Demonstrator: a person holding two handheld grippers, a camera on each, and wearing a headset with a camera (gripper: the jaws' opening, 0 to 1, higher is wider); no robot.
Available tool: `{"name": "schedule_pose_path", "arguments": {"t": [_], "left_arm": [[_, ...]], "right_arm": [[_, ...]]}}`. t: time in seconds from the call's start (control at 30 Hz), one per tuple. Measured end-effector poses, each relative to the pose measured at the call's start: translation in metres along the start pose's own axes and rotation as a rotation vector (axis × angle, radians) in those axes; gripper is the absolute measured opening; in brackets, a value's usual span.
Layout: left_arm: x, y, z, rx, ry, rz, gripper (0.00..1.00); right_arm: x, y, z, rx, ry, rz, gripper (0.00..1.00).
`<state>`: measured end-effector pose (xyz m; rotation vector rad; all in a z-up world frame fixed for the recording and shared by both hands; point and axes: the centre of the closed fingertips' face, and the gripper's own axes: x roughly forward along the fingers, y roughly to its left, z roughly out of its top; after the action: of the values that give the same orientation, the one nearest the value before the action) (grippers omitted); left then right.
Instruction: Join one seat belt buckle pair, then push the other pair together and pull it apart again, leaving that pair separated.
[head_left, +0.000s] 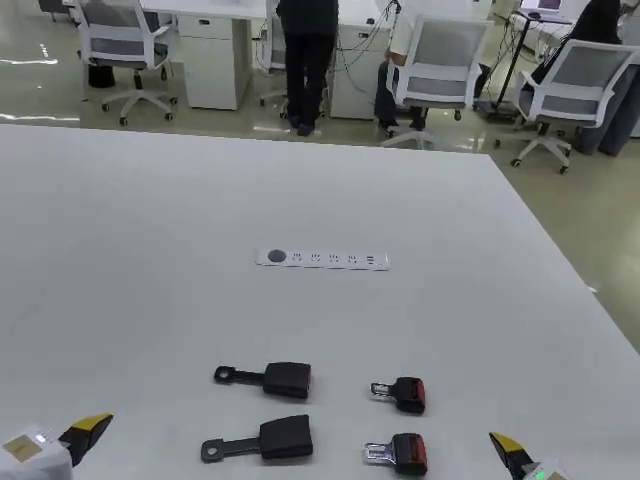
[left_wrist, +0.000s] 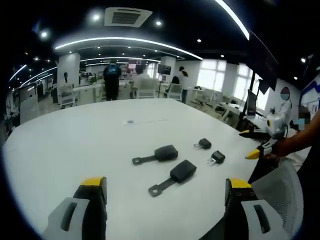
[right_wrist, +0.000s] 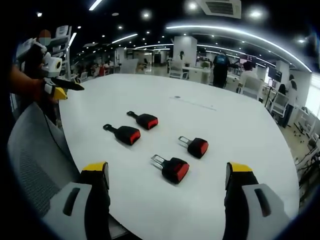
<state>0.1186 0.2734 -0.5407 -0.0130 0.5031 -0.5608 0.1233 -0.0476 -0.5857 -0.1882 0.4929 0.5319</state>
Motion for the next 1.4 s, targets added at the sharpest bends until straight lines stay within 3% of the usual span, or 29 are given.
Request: {"name": "schedule_pose_path", "arguments": {"t": [0.33, 0.73, 1.4], "left_arm": [[0.0007, -0.0029, 0.0006, 0.002, 0.000, -0.004, 1.00], [-0.0008, 0.0032, -0.0029, 0.000, -0.001, -0.001, 1.00], [-0.0008, -0.0061, -0.0002, 0.010, 0.010, -0.009, 1.00]], "right_arm": [[-0.0010, -0.0007, -0.0012, 0.002, 0.001, -0.003, 0.97], [-0.0013, 0.0001, -0.0006, 0.000, 0.004, -0.001, 0.97], [-0.0055, -0.0025, -0.0040, 0.004, 0.014, -0.005, 0.97]]}}
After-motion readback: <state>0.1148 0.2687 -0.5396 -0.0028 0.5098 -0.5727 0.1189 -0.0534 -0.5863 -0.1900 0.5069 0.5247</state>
